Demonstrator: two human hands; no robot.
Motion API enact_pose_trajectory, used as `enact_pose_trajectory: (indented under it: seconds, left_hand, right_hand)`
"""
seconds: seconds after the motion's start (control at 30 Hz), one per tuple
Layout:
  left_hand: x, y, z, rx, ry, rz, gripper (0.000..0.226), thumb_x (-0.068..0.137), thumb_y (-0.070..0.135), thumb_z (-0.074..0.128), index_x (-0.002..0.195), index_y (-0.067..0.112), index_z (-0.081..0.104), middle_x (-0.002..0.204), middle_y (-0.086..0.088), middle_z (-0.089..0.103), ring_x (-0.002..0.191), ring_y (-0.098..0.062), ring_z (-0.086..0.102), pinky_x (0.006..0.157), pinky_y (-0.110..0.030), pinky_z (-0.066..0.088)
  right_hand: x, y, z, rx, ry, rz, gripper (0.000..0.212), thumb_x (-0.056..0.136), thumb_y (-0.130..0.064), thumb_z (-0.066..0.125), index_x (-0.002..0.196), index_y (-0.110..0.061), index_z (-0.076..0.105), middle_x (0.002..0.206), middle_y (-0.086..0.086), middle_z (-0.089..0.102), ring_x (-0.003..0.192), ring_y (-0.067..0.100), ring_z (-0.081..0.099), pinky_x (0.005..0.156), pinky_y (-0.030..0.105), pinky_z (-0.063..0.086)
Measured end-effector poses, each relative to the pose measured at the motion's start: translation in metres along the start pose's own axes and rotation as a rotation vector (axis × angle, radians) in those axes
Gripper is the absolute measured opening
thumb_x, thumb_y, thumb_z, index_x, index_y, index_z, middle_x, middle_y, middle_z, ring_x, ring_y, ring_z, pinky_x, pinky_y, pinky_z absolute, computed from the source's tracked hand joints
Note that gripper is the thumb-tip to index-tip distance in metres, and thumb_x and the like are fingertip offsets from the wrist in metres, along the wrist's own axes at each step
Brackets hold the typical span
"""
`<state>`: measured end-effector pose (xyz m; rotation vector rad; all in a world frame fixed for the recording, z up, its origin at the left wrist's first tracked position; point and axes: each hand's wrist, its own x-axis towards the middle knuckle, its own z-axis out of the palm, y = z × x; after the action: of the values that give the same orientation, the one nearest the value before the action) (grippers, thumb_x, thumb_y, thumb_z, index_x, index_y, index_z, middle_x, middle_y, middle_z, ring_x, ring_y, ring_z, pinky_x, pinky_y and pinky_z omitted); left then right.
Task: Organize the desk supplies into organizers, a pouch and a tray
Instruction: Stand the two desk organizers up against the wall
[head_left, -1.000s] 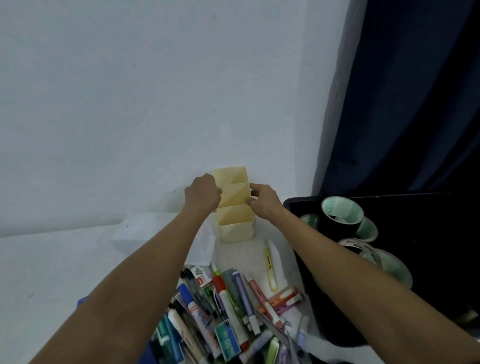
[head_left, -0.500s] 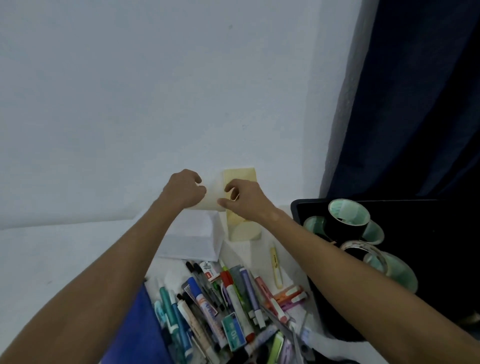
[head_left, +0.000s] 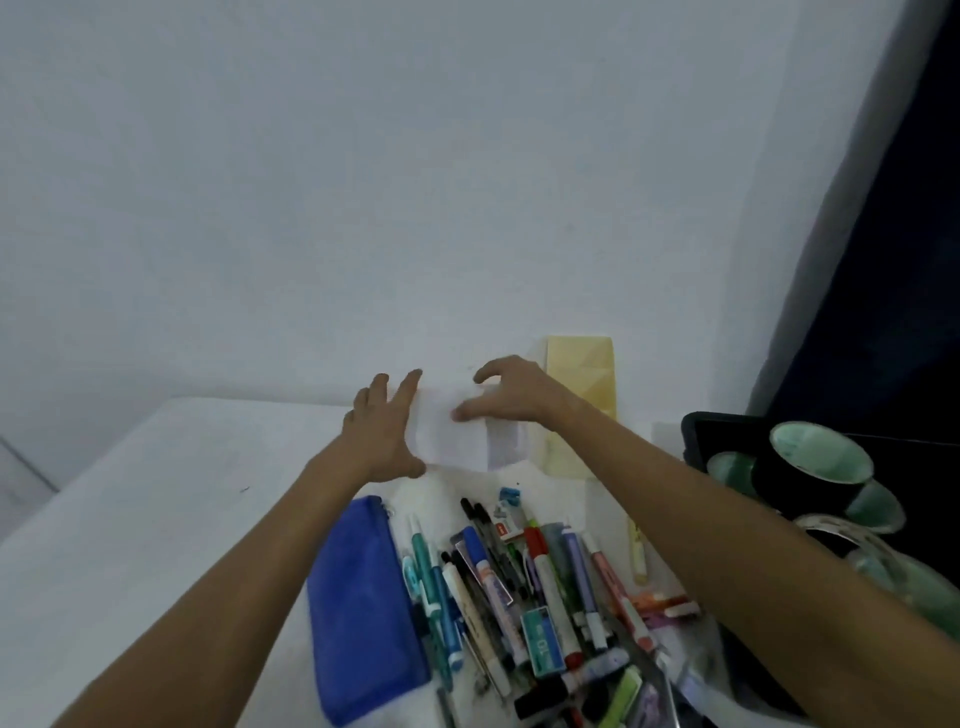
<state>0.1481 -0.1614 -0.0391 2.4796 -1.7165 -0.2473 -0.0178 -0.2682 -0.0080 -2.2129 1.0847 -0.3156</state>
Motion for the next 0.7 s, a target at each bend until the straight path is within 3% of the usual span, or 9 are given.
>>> enact_pose_trajectory:
  seconds: [0.07,0.17,0.23,0.3,0.37,0.43,0.53,0.6,0.7]
  left_hand:
    - [0.001,-0.001,0.004,-0.052,0.095,0.066,0.131,0.06,0.045,0.084,0.15,0.031,-0.01,0.158,-0.013,-0.004,0.145,-0.032,0.002,0.117,-0.048,0.017]
    - [0.008,0.002,-0.002,-0.193,0.342,0.178,0.118,0.064,0.046,0.08,0.152,0.022,0.006,0.154,-0.016,0.018,0.141,-0.034,0.019,0.113,-0.052,0.025]
    - [0.012,0.003,-0.009,-0.343,0.559,0.096,0.111,0.068,0.044,0.079,0.152,0.018,0.012,0.151,-0.019,0.024,0.14,-0.034,0.022,0.112,-0.052,0.025]
    - [0.011,0.006,-0.017,-0.643,0.663,-0.09,0.113,0.069,0.044,0.08,0.152,0.019,0.007,0.154,-0.015,0.018,0.143,-0.028,0.017,0.115,-0.046,0.021]
    - [0.009,0.008,-0.023,-0.993,0.532,-0.258,0.118,0.067,0.05,0.08,0.151,0.024,0.001,0.155,-0.009,0.018,0.141,-0.026,0.024,0.114,-0.042,0.026]
    - [0.007,0.009,-0.026,-1.301,0.31,-0.321,0.12,0.063,0.054,0.081,0.151,0.029,0.003,0.147,-0.006,0.033,0.129,-0.028,0.044,0.107,-0.044,0.039]
    - [0.003,0.015,-0.033,-1.539,0.114,-0.215,0.077,0.075,0.037,0.079,0.138,0.013,0.041,0.127,-0.009,0.059,0.098,-0.03,0.068,0.086,-0.044,0.056]
    - [0.002,0.022,-0.038,-1.593,0.169,-0.119,0.05,0.081,0.019,0.075,0.125,0.008,0.054,0.118,-0.011,0.066,0.094,-0.03,0.07,0.08,-0.043,0.058]
    - [0.009,0.029,-0.043,-1.533,0.339,-0.067,0.043,0.082,0.008,0.072,0.122,0.01,0.055,0.112,-0.009,0.067,0.099,-0.028,0.067,0.074,-0.042,0.06]
  right_hand:
    - [0.002,-0.016,-0.015,0.223,0.061,0.094,0.052,0.072,-0.048,0.075,0.103,-0.008,0.065,0.1,0.003,0.062,0.091,0.021,0.061,0.071,0.03,0.05]
    - [0.001,-0.03,-0.037,0.504,-0.004,0.248,0.052,0.073,-0.047,0.071,0.106,-0.009,0.059,0.097,0.007,0.064,0.081,0.024,0.065,0.064,0.033,0.057]
    - [-0.002,-0.03,-0.047,0.629,-0.083,0.296,0.05,0.077,-0.046,0.067,0.113,-0.013,0.058,0.102,0.006,0.061,0.084,0.027,0.064,0.063,0.038,0.059]
    - [-0.004,-0.022,-0.052,0.778,-0.117,0.321,0.045,0.081,-0.045,0.062,0.114,-0.015,0.057,0.106,0.005,0.056,0.088,0.03,0.061,0.063,0.041,0.058]
    - [-0.005,-0.008,-0.052,0.977,-0.141,0.338,0.037,0.083,-0.043,0.06,0.107,-0.014,0.055,0.107,0.008,0.051,0.088,0.034,0.059,0.066,0.043,0.056]
    - [-0.006,0.004,-0.047,1.147,-0.179,0.358,0.033,0.086,-0.041,0.058,0.102,-0.013,0.053,0.103,0.01,0.051,0.086,0.035,0.059,0.07,0.044,0.056]
    - [-0.004,0.02,-0.036,1.21,-0.226,0.33,0.035,0.086,-0.04,0.056,0.106,-0.012,0.053,0.107,0.012,0.049,0.093,0.035,0.057,0.08,0.047,0.053]
    - [-0.001,0.025,-0.031,1.124,-0.248,0.327,0.039,0.085,-0.045,0.055,0.104,-0.011,0.055,0.107,0.014,0.051,0.09,0.034,0.058,0.08,0.045,0.054]
    - [0.003,0.025,-0.03,0.862,-0.146,0.376,0.051,0.084,-0.054,0.057,0.108,-0.009,0.056,0.103,0.015,0.057,0.081,0.031,0.058,0.076,0.038,0.053]
